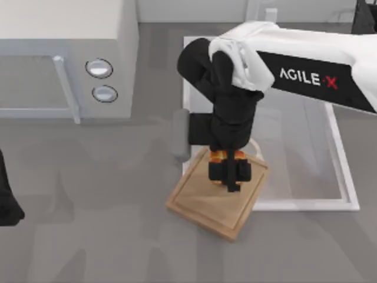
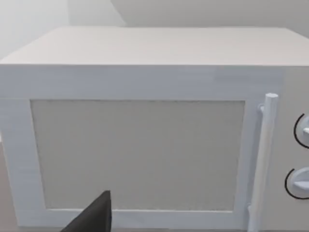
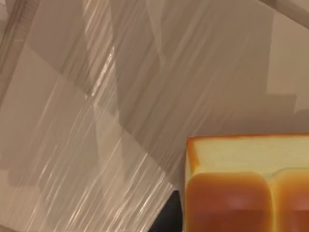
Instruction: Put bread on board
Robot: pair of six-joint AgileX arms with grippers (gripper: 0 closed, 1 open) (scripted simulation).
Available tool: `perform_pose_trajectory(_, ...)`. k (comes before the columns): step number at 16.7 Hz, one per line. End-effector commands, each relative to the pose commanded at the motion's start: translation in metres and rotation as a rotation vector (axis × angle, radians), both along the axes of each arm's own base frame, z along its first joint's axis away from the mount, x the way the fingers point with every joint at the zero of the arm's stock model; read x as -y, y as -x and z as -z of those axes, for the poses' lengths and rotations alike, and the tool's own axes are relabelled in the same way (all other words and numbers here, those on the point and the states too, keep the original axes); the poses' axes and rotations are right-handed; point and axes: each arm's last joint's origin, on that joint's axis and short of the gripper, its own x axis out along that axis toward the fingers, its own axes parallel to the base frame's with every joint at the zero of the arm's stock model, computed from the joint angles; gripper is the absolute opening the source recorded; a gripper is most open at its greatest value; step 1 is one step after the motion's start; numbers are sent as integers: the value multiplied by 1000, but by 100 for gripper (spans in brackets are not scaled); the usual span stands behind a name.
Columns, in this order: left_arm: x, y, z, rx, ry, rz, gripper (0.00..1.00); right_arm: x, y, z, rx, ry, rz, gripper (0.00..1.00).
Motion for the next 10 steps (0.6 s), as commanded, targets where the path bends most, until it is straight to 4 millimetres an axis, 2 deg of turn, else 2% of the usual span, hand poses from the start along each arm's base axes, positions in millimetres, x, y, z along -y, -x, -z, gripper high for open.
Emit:
perform_pose_trajectory(4,0,0,0,0,0,0,100,0,0,0,0,0,0,98)
perform_pose_trajectory(10,0,0,0,0,0,0,100,0,0,0,0,0,0,100)
